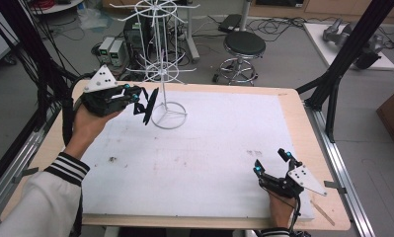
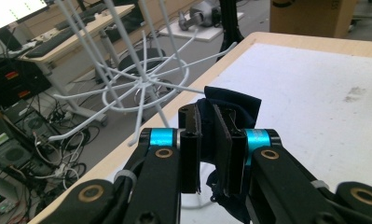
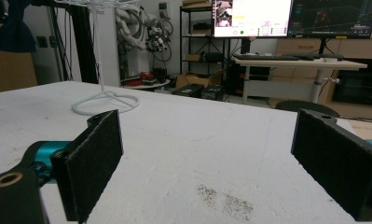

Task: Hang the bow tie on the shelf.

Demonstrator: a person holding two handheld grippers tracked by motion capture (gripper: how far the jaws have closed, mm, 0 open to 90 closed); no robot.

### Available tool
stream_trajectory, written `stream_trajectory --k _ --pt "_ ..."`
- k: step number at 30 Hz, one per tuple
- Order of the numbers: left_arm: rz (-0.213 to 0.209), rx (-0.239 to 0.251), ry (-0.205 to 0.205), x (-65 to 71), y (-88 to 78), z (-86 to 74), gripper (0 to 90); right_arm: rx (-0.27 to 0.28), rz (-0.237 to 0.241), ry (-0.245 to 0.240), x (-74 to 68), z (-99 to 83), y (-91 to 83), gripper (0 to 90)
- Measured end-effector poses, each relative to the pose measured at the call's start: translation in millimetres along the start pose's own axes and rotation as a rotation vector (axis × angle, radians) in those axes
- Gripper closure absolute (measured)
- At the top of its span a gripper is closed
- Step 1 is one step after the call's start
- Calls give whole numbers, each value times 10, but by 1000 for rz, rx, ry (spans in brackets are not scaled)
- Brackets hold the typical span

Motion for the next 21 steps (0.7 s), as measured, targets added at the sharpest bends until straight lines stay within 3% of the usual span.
stream_trajectory --k 10,21 --pt "-40 13 28 167 21 75 811 1 0 0 0 1 0 80" --pt "-57 28 47 242 34 140 811 0 -2 -3 1 0 0 80"
Point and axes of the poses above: each handheld gripper's, and its own axes: y roughly forward along the jaws, z roughly out of its top, x roughly to its right, the point moved 4 cm from there along y, roughly forward along the jaws, and after that the axes turned 3 degrees about -z, right-handed, at the moved point
